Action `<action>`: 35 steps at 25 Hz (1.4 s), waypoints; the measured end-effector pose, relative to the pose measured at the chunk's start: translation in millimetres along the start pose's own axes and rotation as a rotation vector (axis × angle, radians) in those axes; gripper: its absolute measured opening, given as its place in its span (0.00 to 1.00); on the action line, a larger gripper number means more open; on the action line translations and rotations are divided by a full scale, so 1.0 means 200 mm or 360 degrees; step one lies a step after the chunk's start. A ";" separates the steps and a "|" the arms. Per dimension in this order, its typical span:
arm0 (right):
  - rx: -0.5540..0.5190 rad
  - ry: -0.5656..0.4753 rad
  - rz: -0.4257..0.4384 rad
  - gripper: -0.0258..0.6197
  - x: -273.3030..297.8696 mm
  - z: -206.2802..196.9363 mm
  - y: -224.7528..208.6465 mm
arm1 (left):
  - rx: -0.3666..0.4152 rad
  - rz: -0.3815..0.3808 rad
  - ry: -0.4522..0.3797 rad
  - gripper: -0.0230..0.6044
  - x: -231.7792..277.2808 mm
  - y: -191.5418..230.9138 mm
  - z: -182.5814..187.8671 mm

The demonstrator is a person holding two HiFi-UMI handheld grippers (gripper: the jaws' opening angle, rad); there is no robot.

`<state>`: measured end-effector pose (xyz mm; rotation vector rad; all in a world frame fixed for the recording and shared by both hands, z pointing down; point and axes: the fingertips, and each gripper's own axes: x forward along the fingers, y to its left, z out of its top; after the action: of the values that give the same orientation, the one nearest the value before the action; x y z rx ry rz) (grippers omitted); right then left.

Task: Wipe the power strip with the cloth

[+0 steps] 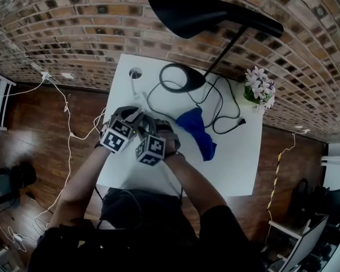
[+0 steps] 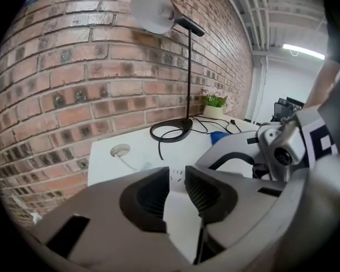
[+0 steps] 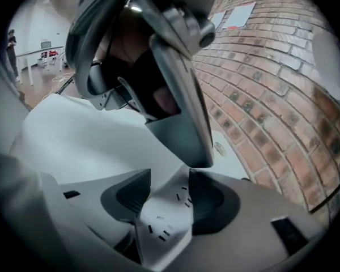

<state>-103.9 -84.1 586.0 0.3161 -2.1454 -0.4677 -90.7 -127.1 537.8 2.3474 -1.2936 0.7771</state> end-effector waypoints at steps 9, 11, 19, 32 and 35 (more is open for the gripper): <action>0.0272 0.0011 -0.0217 0.27 0.16 0.06 -0.23 | -0.0102 0.0040 0.0000 0.16 -0.06 0.15 -0.09; 0.0286 0.0038 -0.0255 0.27 0.21 0.07 -0.28 | -0.0122 0.0056 0.0012 0.16 -0.09 0.19 -0.13; 0.0348 0.0032 -0.0213 0.29 0.26 0.12 -0.38 | -0.0180 0.0086 0.0019 0.16 -0.16 0.28 -0.23; 0.1022 -0.0520 -0.0127 0.31 -0.23 0.20 -0.50 | -0.0259 0.0108 -0.0076 0.16 -0.18 0.32 -0.16; 0.1218 -0.0567 -0.0111 0.02 -0.31 0.15 -0.54 | -0.0428 0.0104 -0.0123 0.16 -0.21 0.34 -0.17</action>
<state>-87.2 -149.9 477.3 0.7771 -2.6018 0.3132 -177.3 -117.1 540.8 2.1481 -1.4160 0.4992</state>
